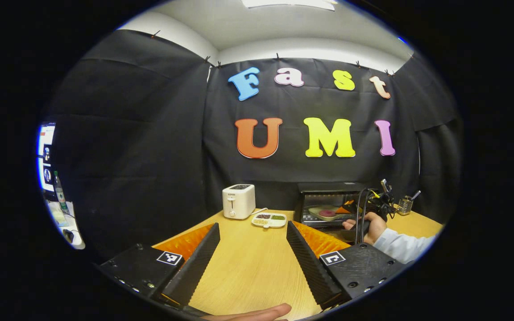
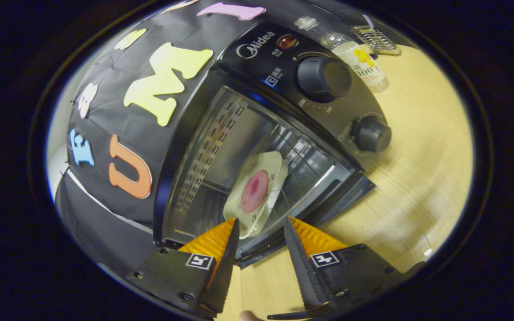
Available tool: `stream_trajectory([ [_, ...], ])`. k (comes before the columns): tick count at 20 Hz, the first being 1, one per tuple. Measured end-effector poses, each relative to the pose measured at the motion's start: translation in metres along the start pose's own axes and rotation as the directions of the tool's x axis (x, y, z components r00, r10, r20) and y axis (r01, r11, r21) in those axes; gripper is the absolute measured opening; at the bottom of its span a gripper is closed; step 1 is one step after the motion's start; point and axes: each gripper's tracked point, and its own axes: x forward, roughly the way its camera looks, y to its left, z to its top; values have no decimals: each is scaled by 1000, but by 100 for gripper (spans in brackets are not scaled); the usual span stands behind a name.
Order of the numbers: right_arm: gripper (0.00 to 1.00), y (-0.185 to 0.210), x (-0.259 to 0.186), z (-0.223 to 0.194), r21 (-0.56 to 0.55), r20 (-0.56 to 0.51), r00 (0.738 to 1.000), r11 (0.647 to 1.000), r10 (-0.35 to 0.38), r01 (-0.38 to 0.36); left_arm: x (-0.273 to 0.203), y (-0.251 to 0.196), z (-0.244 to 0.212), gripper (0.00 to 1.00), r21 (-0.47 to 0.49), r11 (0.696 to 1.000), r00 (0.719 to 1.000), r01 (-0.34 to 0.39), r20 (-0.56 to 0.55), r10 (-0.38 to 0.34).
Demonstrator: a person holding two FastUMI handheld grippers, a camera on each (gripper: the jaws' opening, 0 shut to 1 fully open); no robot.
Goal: Open the electric oven with the left hand, put the food in, and close the electric oven.
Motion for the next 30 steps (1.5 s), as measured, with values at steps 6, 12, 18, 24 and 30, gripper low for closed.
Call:
stream_trajectory([
  [6, 100, 15, -36, -17, -137, -40, 996, 987, 81, -86, 13, -16, -25, 96, -14, 1000, 996, 20, -84, -21],
  [12, 100, 33, -90, -13, -414, -14, 990, 900, 143, -136, 34, -42, -61, 96, -25, 999, 979, 30, -203, -34],
  [18, 94, 48, -148, 10, -620, 41, 971, 768, 234, -158, 62, -83, -88, 96, 5, 997, 953, 80, -295, -75],
  [24, 94, 65, -216, 49, -754, 113, 937, 643, 329, -135, 81, -133, -112, 96, 30, 986, 919, 162, -368, -140],
  [30, 94, 72, -291, 116, -822, 259, 882, 569, 394, -12, 95, -181, -137, 96, -4, 971, 875, 239, -433, -217],
])
